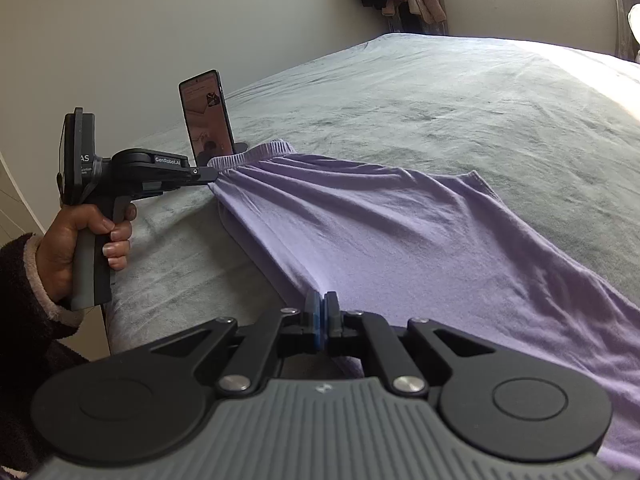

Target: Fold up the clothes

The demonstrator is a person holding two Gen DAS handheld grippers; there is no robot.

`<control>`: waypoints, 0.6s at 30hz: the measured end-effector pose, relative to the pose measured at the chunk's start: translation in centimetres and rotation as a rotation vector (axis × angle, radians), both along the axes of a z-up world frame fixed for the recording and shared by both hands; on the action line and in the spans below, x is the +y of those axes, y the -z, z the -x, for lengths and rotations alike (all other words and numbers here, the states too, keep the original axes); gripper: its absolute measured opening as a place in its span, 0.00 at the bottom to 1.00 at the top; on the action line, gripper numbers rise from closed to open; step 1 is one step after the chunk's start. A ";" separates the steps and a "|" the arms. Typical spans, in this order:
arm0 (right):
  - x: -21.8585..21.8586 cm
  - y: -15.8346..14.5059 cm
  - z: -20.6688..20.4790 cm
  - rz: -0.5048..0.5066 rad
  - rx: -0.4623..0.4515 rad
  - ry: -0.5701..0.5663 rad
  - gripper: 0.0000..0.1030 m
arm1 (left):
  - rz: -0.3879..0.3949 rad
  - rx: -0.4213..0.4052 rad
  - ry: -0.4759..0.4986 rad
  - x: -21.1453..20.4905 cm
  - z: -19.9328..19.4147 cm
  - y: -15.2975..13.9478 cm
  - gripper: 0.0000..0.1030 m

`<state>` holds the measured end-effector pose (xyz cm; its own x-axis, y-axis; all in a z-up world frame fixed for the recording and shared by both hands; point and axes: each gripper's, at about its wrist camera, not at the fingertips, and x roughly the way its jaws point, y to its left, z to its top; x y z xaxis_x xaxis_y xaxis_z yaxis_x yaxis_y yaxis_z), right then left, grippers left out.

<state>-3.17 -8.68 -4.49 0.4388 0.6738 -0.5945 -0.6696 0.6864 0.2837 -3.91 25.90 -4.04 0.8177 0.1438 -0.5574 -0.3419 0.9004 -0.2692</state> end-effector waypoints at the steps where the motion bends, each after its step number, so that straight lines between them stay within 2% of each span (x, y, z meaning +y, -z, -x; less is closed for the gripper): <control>1: 0.1 0.3 0.0 0.008 0.006 -0.002 0.02 | -0.007 0.016 0.007 -0.1 -0.2 0.2 0.05; 6: 0.7 1.0 0.1 0.049 0.001 -0.006 0.03 | -0.001 0.044 0.019 0.0 -0.3 0.8 0.07; 8: 0.5 0.7 0.1 0.048 -0.002 0.003 0.04 | 0.030 0.035 0.025 0.1 0.1 0.4 0.13; 9: 0.2 0.6 0.1 0.044 -0.003 0.008 0.13 | 0.044 0.026 0.036 0.0 0.3 0.1 0.17; 10: 0.0 0.4 0.1 0.041 -0.005 0.013 0.15 | 0.051 0.017 0.045 -0.2 0.5 -0.2 0.25; 13: -0.7 -0.2 0.1 0.029 -0.009 0.029 0.15 | 0.018 -0.023 0.077 -1.3 1.1 -1.4 0.36; 14: -1.1 -0.4 0.2 0.028 -0.012 0.034 0.16 | 0.008 -0.030 0.095 -1.8 1.2 -1.7 0.38; 15: -1.4 -0.6 0.3 0.029 -0.017 0.037 0.20 | -0.003 -0.038 0.113 -2.3 1.3 -2.0 0.39; 16: -1.8 -0.8 0.5 0.032 -0.024 0.042 0.30 | -0.008 -0.044 0.135 -2.7 1.3 -2.2 0.40; 18: -2.6 -0.9 1.0 0.047 -0.037 0.051 0.32 | 0.017 -0.046 0.207 -3.7 1.3 -2.5 0.40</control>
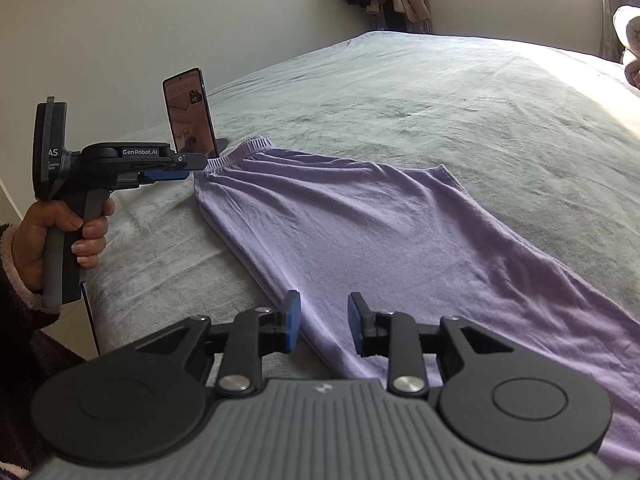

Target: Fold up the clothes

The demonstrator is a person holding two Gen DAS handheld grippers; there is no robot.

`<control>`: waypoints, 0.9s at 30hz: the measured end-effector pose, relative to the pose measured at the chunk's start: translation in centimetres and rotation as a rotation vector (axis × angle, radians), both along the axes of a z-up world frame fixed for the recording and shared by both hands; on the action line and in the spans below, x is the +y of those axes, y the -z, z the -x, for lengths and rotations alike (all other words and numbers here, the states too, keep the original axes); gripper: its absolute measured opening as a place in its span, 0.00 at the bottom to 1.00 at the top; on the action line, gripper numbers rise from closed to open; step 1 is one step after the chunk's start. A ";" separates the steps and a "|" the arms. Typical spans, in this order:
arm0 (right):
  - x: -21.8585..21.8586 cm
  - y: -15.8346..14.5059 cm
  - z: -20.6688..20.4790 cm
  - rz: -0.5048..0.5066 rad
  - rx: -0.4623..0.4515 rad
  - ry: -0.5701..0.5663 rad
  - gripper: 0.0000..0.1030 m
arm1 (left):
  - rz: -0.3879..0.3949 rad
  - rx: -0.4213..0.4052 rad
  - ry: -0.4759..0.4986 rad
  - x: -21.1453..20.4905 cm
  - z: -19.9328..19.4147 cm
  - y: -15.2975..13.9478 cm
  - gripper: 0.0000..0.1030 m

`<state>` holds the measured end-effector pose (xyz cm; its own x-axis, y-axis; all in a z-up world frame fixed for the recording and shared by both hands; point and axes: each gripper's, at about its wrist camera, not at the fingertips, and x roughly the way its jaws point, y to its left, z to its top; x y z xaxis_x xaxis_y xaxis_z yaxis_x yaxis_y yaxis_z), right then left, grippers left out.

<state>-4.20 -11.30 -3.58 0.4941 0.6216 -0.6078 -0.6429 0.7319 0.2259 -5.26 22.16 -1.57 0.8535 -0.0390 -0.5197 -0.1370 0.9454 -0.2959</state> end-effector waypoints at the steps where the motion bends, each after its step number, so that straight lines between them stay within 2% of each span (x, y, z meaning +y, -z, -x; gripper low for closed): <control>1: -0.4 0.0 0.2 0.008 0.002 0.003 0.32 | 0.016 0.002 0.044 -0.6 0.0 0.1 0.39; 5: -2.1 0.2 0.8 0.013 0.016 0.018 0.32 | 0.058 0.019 0.277 -4.4 -0.1 0.8 0.38; 8: -3.8 0.5 1.3 0.021 0.026 0.034 0.32 | 0.041 0.041 0.427 -7.1 -0.3 1.7 0.38; 10: -4.8 0.8 1.7 0.026 0.042 0.041 0.32 | 0.017 0.083 0.512 -8.6 -0.5 2.4 0.38; 12: -5.7 1.2 2.1 0.041 0.055 0.041 0.31 | -0.056 0.125 0.556 -9.7 -0.6 3.1 0.38; 13: -6.1 1.4 2.4 0.050 0.058 0.040 0.27 | -0.093 0.137 0.570 -10.2 -0.5 3.2 0.36; 16: -7.7 1.4 3.7 0.059 0.056 0.031 0.26 | -0.154 0.148 0.599 -10.8 -0.1 2.7 0.36; 22: -11.2 0.8 5.9 0.063 0.017 0.087 0.26 | -0.115 0.079 0.688 -12.5 0.5 1.5 0.36; 27: -14.1 0.2 6.5 0.052 -0.010 0.190 0.26 | -0.096 0.043 0.840 -17.2 0.8 1.1 0.36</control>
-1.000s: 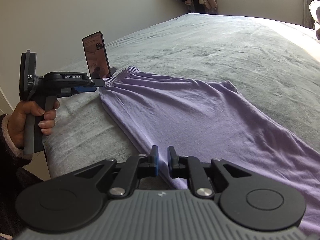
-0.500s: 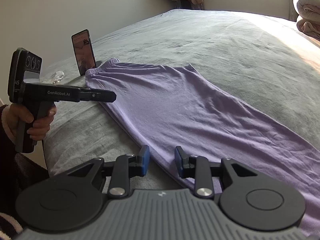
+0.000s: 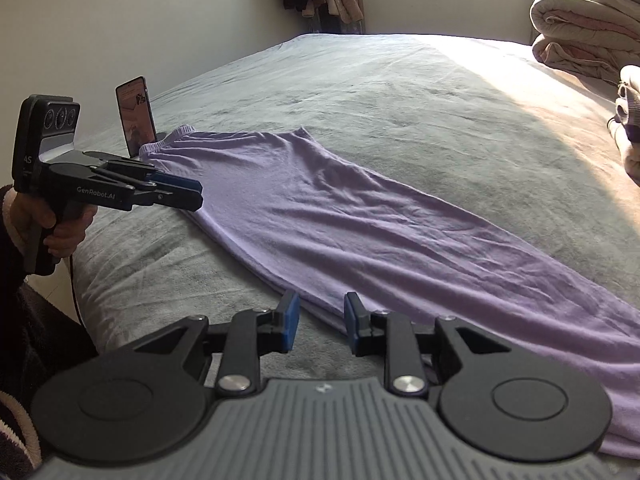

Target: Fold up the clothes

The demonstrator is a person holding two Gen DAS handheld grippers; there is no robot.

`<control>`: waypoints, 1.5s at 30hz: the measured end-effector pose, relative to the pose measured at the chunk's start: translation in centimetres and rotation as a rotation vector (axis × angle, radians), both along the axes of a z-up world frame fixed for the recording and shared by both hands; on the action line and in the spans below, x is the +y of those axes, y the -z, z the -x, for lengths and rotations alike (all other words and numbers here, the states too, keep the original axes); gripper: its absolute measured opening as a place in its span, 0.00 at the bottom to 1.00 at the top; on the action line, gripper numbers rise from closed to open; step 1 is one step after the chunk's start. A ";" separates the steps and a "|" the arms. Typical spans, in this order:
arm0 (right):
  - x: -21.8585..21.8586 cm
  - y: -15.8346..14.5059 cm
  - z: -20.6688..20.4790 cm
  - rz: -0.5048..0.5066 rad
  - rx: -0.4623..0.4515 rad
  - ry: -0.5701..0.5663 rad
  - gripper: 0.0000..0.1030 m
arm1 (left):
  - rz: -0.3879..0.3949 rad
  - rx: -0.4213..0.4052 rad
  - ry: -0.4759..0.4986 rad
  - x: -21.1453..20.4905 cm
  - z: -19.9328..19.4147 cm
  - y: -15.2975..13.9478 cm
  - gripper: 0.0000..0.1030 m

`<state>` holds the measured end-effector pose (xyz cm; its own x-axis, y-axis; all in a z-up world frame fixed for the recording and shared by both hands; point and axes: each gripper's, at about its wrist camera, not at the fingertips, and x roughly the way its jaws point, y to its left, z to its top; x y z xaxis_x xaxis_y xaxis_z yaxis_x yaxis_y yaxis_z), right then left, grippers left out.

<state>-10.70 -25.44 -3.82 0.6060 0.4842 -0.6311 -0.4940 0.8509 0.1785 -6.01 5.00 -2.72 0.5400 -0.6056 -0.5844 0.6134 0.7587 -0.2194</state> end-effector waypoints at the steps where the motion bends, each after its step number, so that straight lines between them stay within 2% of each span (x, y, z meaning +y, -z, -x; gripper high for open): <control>1: -0.5 -0.1 0.2 0.007 -0.006 0.012 0.26 | 0.001 -0.001 0.029 -0.8 0.1 0.0 0.36; 6: -2.6 -0.4 1.0 0.090 -0.049 0.056 0.26 | -0.030 0.003 0.166 -5.7 0.9 0.5 0.36; 11: -4.6 0.3 1.6 0.169 -0.060 0.082 0.26 | -0.049 -0.001 0.251 -9.5 1.2 0.8 0.36; 17: -5.1 1.2 1.9 0.256 -0.083 0.081 0.25 | -0.052 0.004 0.326 -12.9 1.1 1.4 0.36; 19: -5.1 1.4 1.8 0.280 -0.081 0.083 0.01 | -0.056 0.000 0.346 -14.0 1.1 1.5 0.36; 27: -7.0 0.0 2.7 0.206 -0.065 0.048 0.00 | -0.038 -0.007 0.416 -16.9 1.4 1.3 0.36; 33: -8.0 0.5 2.6 0.218 -0.016 0.071 0.00 | -0.056 -0.007 0.459 -18.1 1.7 1.8 0.36; 35: -8.8 0.3 2.6 0.217 -0.016 0.107 0.03 | -0.052 -0.004 0.462 -18.3 1.7 1.7 0.36; 36: -9.3 0.2 2.7 0.219 -0.025 0.130 0.11 | -0.050 -0.003 0.465 -18.3 1.7 1.7 0.36; 38: -10.3 -0.2 2.9 0.223 -0.043 0.175 0.17 | -0.047 -0.001 0.471 -18.5 1.7 1.6 0.36; 39: -10.8 -0.3 2.9 0.229 -0.048 0.204 0.23 | -0.046 -0.001 0.475 -18.7 1.7 1.6 0.36; 40: -11.4 -0.3 2.8 0.237 -0.051 0.237 0.34 | -0.046 -0.001 0.478 -18.9 1.7 1.6 0.36; 41: -12.0 -0.4 2.8 0.245 -0.054 0.269 0.37 | -0.045 0.000 0.483 -19.2 1.8 1.7 0.36; 45: -14.7 -0.3 2.5 0.246 -0.015 0.428 0.37 | -0.044 0.000 0.509 -20.3 2.1 1.9 0.36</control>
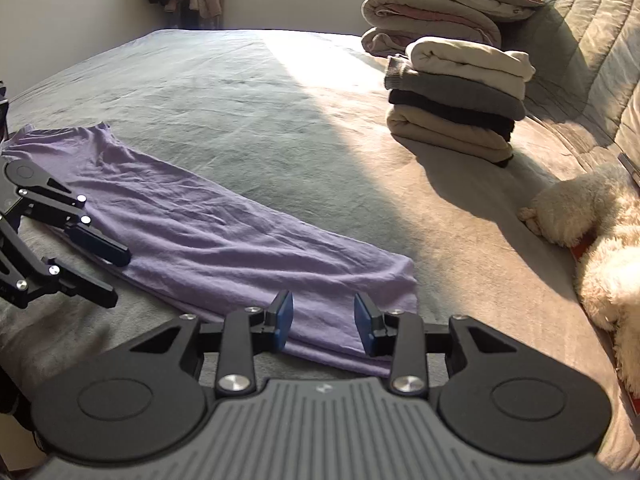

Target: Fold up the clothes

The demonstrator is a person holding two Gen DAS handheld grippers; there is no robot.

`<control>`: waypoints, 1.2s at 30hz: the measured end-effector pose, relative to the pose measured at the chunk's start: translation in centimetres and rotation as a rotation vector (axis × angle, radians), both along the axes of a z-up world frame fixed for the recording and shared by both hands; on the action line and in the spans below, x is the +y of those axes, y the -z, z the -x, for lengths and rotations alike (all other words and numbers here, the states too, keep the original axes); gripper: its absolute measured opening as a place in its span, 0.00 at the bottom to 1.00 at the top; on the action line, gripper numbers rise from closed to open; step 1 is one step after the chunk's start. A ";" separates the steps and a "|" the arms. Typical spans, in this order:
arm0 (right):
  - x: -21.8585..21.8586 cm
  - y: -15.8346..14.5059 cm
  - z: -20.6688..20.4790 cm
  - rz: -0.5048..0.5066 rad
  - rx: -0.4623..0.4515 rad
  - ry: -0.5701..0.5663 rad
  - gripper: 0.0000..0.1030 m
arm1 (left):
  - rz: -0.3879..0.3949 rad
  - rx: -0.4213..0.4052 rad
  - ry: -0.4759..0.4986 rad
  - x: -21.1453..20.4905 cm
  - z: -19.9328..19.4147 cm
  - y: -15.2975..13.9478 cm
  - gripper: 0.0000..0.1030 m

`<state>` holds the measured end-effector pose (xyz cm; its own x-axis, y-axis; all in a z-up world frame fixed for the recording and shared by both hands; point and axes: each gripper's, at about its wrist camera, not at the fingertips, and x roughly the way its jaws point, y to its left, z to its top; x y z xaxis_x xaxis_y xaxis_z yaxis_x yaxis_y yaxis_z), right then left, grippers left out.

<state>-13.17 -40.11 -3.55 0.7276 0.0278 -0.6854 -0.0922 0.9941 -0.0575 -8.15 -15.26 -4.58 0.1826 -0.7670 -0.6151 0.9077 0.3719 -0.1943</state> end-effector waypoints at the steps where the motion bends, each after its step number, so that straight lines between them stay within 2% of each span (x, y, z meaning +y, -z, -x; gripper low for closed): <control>1: -0.8 0.1 -0.1 -0.011 0.012 0.046 0.37 | 0.000 -0.001 0.007 -0.3 0.1 0.0 0.36; 3: -2.1 0.2 -0.1 -0.048 0.033 0.123 0.37 | 0.000 -0.004 0.018 -0.7 0.4 0.1 0.36; 8: -5.0 0.5 0.3 -0.220 0.074 0.239 0.37 | 0.006 -0.006 0.025 -1.4 0.6 0.4 0.36; 10: -5.3 0.7 0.4 -0.272 0.081 0.252 0.36 | 0.011 -0.004 0.021 -1.6 0.6 0.6 0.36; 11: -5.4 0.9 0.4 -0.297 0.084 0.256 0.33 | 0.010 -0.008 0.017 -1.8 0.6 0.6 0.36; 12: -5.2 1.0 0.3 -0.301 0.089 0.250 0.22 | 0.004 -0.023 0.012 -2.1 0.7 0.6 0.36; 13: -5.0 1.0 0.2 -0.289 0.092 0.244 0.06 | -0.002 -0.038 0.007 -2.4 0.8 0.6 0.36; 14: -4.9 0.8 0.3 -0.289 0.087 0.249 0.02 | -0.008 -0.053 0.002 -2.6 1.0 0.7 0.34; 20: -6.1 -0.2 0.9 -0.323 0.076 0.302 0.02 | -0.051 -0.148 -0.016 -4.0 2.0 0.8 0.11; 21: -6.1 0.0 0.8 -0.311 0.090 0.304 0.02 | -0.055 -0.156 -0.014 -4.1 2.1 0.8 0.00; 23: -5.8 0.4 0.5 -0.283 0.117 0.294 0.02 | -0.060 -0.172 -0.009 -4.2 2.4 0.7 0.00; 25: -5.5 0.6 0.3 -0.261 0.135 0.282 0.02 | -0.050 -0.150 0.012 -4.0 2.5 0.4 0.00; 27: -5.9 0.3 0.4 -0.293 0.121 0.280 0.05 | -0.049 -0.134 0.024 -3.9 2.6 0.2 0.00; 29: -6.6 0.1 0.4 -0.344 0.095 0.298 0.16 | -0.044 -0.139 0.023 -3.7 2.6 0.2 0.00; 30: -7.0 0.0 0.3 -0.365 0.082 0.310 0.16 | -0.035 -0.139 0.020 -3.6 2.5 0.2 0.01; 31: -7.3 0.0 0.1 -0.385 0.072 0.317 0.21 | -0.025 -0.139 0.014 -3.5 2.6 0.2 0.03; 32: -7.6 0.1 -0.1 -0.406 0.065 0.322 0.26 | -0.014 -0.139 0.008 -3.5 2.6 0.3 0.07; 33: -7.7 0.2 -0.4 -0.421 0.058 0.327 0.38 | -0.006 -0.142 0.003 -3.5 2.6 0.2 0.14; 34: -7.8 0.3 -0.7 -0.426 0.052 0.332 0.40 | 0.000 -0.150 0.000 -3.5 2.7 0.2 0.26; 36: -7.7 0.5 -1.1 -0.418 0.042 0.339 0.40 | 0.002 -0.178 -0.005 -3.7 2.9 0.2 0.37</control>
<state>-12.04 -47.82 -4.08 0.7155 0.0729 -0.6948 0.2440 0.9059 0.3463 -11.01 -18.92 -4.80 0.2919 -0.7671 -0.5713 0.9261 0.3760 -0.0317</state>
